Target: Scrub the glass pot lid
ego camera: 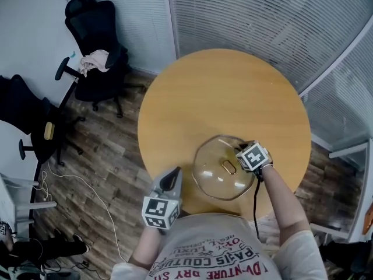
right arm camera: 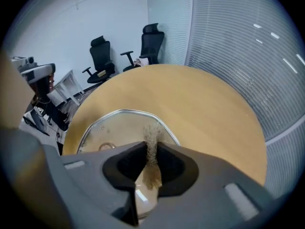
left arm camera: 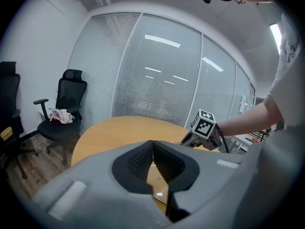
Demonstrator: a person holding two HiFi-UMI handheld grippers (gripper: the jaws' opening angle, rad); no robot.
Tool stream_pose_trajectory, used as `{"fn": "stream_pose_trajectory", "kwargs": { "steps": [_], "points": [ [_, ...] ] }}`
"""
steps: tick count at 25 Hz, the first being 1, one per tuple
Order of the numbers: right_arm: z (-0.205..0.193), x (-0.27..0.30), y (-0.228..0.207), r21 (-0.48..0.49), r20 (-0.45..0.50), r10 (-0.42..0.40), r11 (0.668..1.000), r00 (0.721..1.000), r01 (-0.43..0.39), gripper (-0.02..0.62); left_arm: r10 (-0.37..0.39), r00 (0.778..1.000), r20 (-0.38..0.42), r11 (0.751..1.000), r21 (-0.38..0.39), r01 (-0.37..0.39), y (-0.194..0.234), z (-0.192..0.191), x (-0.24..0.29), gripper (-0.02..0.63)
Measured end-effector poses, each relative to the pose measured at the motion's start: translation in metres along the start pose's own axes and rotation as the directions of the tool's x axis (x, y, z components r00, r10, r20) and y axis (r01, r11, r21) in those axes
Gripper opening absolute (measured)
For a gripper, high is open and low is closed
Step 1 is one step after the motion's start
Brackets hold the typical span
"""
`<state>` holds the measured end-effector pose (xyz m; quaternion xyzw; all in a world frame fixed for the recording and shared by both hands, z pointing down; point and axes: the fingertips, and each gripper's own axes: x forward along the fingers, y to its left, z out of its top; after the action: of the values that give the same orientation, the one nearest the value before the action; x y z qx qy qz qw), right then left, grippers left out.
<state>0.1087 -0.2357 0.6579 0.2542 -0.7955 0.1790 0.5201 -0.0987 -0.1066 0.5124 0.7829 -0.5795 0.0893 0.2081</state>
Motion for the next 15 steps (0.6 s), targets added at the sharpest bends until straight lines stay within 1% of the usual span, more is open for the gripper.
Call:
{"fn": "stream_pose_trajectory", "kwargs": {
  "steps": [4, 6, 10, 15],
  "points": [
    [-0.013, 0.02, -0.029, 0.117, -0.049, -0.019, 0.993, 0.999, 0.025, 0.064, 0.047, 0.999, -0.02, 0.999, -0.015, -0.048, 0.01, -0.006, -0.003, 0.008],
    [-0.016, 0.03, -0.034, 0.14, -0.074, -0.02, 0.99, 0.997, 0.03, 0.064, 0.074, 0.997, -0.028, 0.997, -0.026, -0.075, 0.016, -0.012, -0.006, 0.008],
    [-0.014, 0.042, -0.039, 0.133, -0.108, -0.021, 0.99, 0.994, 0.035, 0.064, 0.108, 0.994, -0.031, 0.993, -0.047, -0.109, 0.024, -0.018, -0.009, 0.008],
    [-0.004, 0.05, -0.036, 0.111, -0.123, -0.026, 0.993, 0.992, 0.039, 0.064, 0.128, 0.992, -0.021, 0.99, -0.06, -0.129, 0.03, -0.021, -0.013, 0.008]
  ]
}}
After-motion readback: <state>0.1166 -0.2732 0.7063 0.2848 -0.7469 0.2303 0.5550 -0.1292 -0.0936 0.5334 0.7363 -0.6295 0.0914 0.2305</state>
